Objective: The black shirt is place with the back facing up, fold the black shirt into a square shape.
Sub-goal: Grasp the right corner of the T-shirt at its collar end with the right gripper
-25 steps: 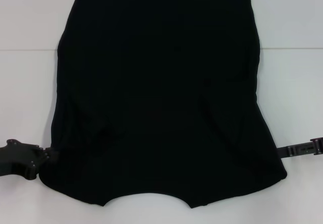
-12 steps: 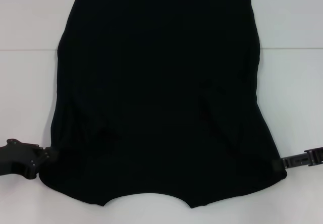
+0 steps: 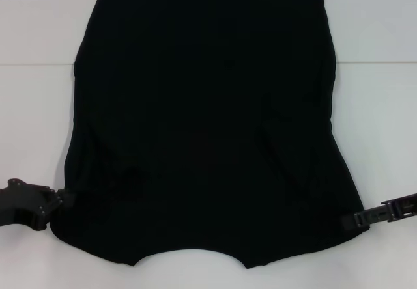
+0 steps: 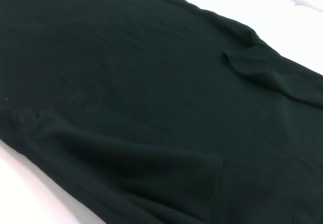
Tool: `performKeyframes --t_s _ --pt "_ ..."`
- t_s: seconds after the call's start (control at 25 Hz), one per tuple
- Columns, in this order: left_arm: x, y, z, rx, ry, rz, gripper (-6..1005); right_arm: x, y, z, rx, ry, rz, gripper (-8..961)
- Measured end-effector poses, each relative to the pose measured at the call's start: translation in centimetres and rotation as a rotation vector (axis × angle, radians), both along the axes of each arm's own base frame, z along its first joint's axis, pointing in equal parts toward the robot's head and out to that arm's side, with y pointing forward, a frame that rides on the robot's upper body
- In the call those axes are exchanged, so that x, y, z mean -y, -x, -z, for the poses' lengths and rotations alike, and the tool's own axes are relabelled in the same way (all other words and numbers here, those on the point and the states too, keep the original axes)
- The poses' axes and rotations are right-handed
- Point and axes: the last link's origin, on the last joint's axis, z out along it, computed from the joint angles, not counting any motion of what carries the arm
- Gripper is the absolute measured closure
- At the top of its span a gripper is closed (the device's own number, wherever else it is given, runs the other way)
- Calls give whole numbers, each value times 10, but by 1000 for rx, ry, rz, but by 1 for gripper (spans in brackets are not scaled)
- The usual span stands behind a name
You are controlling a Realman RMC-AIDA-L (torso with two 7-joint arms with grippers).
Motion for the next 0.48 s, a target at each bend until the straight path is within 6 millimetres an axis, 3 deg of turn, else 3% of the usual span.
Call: performKeyframes --t_s 0.48 --pt "-1 2 -2 -12 -8 1 976 -4 14 10 -13 34 -13 17"
